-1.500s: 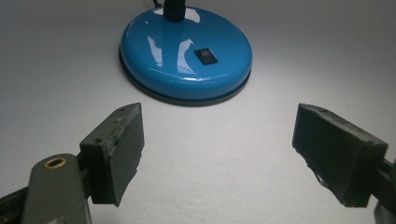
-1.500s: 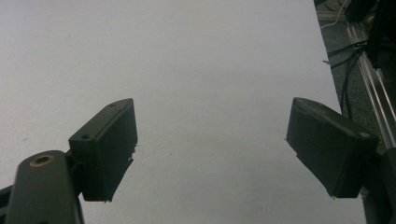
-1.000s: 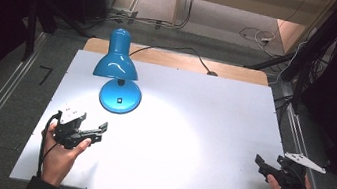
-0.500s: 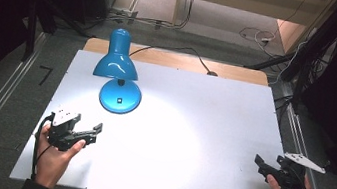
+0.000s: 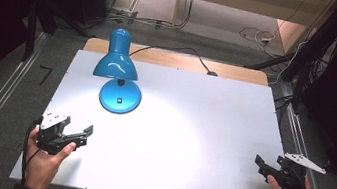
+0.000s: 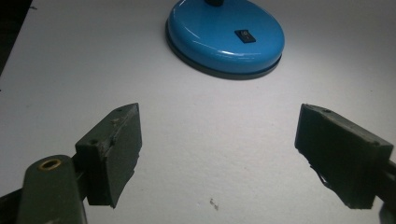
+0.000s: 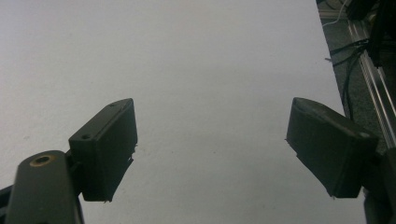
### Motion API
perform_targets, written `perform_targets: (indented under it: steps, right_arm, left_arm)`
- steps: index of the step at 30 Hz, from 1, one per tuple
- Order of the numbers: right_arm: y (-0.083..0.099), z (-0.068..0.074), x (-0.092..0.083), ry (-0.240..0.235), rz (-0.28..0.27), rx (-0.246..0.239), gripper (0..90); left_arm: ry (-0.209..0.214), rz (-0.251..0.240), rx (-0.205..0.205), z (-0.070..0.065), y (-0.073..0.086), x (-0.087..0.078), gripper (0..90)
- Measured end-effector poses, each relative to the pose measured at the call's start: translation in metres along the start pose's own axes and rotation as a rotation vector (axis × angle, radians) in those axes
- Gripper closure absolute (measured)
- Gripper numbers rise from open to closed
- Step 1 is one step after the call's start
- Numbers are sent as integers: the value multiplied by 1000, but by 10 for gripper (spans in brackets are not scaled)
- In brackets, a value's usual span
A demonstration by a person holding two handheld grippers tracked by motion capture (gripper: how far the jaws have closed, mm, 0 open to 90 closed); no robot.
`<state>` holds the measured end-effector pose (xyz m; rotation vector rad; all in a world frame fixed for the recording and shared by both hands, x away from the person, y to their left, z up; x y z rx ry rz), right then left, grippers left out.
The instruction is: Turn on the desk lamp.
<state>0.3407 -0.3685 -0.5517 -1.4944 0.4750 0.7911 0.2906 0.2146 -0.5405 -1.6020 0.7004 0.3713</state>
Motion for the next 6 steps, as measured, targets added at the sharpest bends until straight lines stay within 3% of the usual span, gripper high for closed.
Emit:
perform_targets:
  steps: [6]
  right_arm:
    - [9,-5,10,27,34,-16,148]
  left_arm:
    - [-55,39,-20,18,9,14,121]
Point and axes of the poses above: each handheld gripper's, and its own axes: x roughly forward along the jaws, y roughly out of its underside, z roughly to its left, the point moved 10 cm from there along x, roughly forward along the jaws, and after that the axes turned 5 degrees about z, right-handed, at the moved point
